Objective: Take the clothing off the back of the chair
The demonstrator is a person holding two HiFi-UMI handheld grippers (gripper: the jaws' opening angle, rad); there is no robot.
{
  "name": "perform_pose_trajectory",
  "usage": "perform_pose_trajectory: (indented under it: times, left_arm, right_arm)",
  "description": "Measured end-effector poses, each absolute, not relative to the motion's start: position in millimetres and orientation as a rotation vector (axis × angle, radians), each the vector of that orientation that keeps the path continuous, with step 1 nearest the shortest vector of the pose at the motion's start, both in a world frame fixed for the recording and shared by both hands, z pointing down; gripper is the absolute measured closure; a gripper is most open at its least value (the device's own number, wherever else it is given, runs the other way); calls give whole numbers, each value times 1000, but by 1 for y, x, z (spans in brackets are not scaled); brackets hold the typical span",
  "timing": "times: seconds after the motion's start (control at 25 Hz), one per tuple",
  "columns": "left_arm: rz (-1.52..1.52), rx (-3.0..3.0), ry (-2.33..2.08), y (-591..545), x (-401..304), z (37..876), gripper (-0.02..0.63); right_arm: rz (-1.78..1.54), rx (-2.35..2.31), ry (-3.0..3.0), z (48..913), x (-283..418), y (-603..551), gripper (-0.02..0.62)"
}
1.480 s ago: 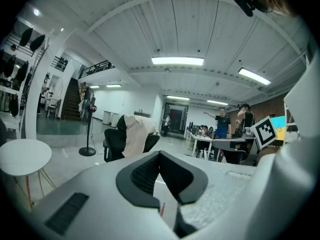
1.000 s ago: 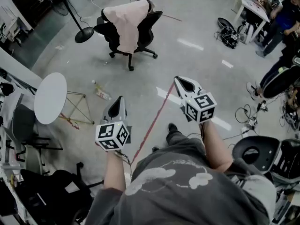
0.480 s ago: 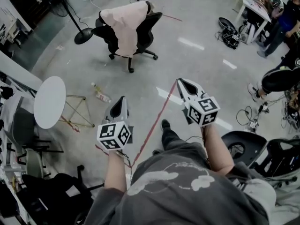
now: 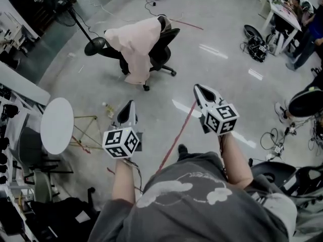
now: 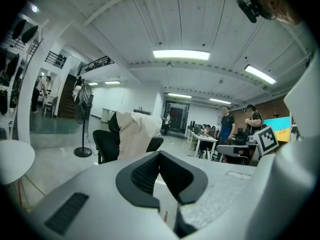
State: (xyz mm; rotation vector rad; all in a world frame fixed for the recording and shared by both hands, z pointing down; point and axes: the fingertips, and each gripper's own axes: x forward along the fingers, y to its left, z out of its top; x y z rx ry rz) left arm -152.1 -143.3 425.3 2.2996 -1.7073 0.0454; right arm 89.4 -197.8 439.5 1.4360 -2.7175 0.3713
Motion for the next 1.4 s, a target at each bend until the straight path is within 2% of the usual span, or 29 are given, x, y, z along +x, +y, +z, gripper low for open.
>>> perform_pose_trajectory:
  times: [0.24, 0.28, 0.36, 0.56, 0.76, 0.84, 1.24, 1.4]
  left_arm:
    - [49, 2269, -1747, -203, -149, 427, 604]
    - [52, 2266, -1744, -210, -146, 429, 585]
    - [60, 2264, -1730, -224, -142, 431, 506]
    - [111, 2277, -1691, -260, -138, 432, 366]
    - [170, 2222, -1760, -297, -160, 446, 137]
    - [198, 2209, -1763, -315, -165, 450, 89]
    - [174, 2144, -1687, -397, -173, 457, 27]
    - [201, 2130, -1681, -424, -176, 464, 25]
  right_arm:
    - [364, 1400, -2729, 444, 94, -255, 603]
    - [375, 1389, -2735, 446, 95, -262, 603]
    - [398, 1368, -2744, 450, 95, -275, 603]
    - [457, 1346, -2761, 452, 85, -308, 603]
    - [478, 1341, -2745, 462, 68, -330, 603]
    - [483, 1333, -2736, 464, 61, -340, 603]
    - [500, 1349, -2701, 467, 38, -404, 603]
    - [507, 1365, -2684, 471, 33, -421, 603]
